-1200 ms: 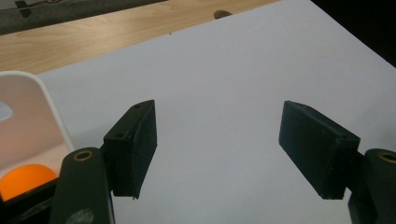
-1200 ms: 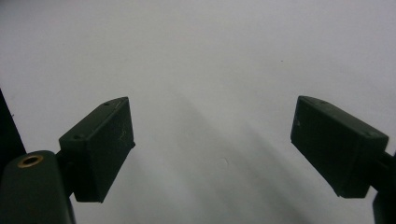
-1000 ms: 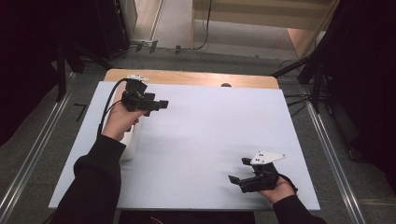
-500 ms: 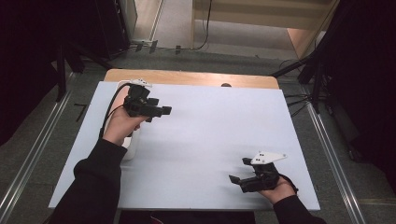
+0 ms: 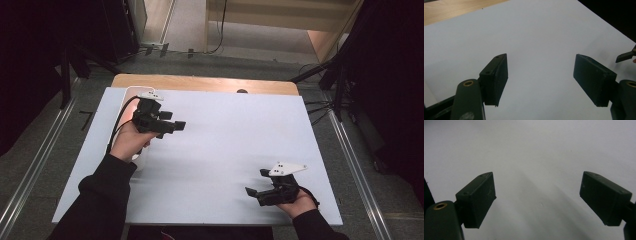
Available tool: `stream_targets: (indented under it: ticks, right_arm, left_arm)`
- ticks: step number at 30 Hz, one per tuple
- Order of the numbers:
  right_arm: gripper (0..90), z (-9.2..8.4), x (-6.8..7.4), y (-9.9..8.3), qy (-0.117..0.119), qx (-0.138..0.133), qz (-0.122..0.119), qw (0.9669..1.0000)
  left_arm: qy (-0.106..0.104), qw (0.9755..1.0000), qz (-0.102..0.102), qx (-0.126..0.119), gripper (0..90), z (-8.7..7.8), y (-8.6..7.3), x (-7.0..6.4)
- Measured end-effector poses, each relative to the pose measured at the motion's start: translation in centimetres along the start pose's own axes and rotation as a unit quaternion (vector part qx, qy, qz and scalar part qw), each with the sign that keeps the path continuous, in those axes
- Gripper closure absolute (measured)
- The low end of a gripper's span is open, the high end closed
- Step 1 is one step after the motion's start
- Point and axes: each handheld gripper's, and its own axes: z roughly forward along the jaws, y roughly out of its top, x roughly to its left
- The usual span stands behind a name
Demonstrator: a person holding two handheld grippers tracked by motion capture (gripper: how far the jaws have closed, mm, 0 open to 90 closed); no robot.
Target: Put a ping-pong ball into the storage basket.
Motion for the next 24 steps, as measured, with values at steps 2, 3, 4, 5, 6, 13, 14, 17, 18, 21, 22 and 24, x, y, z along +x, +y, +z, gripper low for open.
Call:
stream_targets:
  ticks: [2, 3, 4, 5, 6, 13, 14, 17, 18, 21, 22, 24]
  right_arm:
    - [11.7, 0.0, 0.0, 0.0, 0.0, 0.0, 0.0, 1.0]
    - [11.8, 0.0, 0.0, 0.0, 0.001, 0.0, 0.0, 1.0]
    - [11.8, 0.0, 0.0, 0.0, 0.0, 0.0, 0.0, 1.0]
    - [11.8, 0.0, 0.0, 0.0, 0.001, 0.0, 0.0, 1.0]
    - [11.8, 0.0, 0.0, 0.0, 0.001, 0.0, 0.0, 1.0]
    - [11.8, 0.0, 0.0, 0.0, 0.0, -0.001, 0.0, 1.0]
    - [11.8, 0.0, 0.0, 0.0, -0.001, 0.0, 0.0, 1.0]
    - [11.8, 0.0, 0.0, 0.0, 0.001, -0.001, 0.0, 1.0]
    - [11.8, 0.0, 0.0, 0.0, 0.0, 0.0, 0.003, 1.0]
    - [11.8, 0.0, 0.0, 0.0, 0.001, 0.0, 0.003, 1.0]
    - [11.8, -0.1, 0.0, 0.0, 0.001, 0.0, 0.003, 1.0]
    - [11.8, 0.0, -0.1, 0.0, 0.0, -0.001, 0.002, 1.0]
  left_arm:
    - [-0.008, 1.0, -0.004, 0.002, 28.2, -0.1, -0.2, -0.1]
    - [-0.009, 1.0, -0.003, 0.004, 28.2, -0.1, -0.3, -0.1]
    - [-0.012, 0.9999, -0.002, 0.005, 26.8, -0.1, -0.4, -0.1]
    - [-0.015, 0.9998, -0.002, 0.009, 24.4, 0.0, -0.5, -0.1]
    - [-0.013, 0.9999, -0.003, 0.011, 24.0, 0.0, -0.6, -0.2]
    - [-0.012, 0.9998, 0.001, 0.012, 24.0, -0.1, -1.4, -0.5]
    - [-0.015, 0.9998, 0.002, 0.011, 24.0, -0.1, -1.6, -0.6]
    - [-0.017, 0.9997, 0.007, 0.014, 24.0, -0.1, -1.9, -0.8]
    - [-0.016, 0.9997, 0.007, 0.014, 24.0, -0.2, -2.0, -0.8]
    - [-0.017, 0.9997, 0.01, 0.014, 24.0, -0.2, -2.2, -1.0]
    - [-0.02, 0.9997, 0.012, 0.012, 24.0, -0.3, -2.3, -1.1]
    - [-0.02, 0.9997, 0.013, 0.009, 24.0, -0.4, -2.5, -1.2]
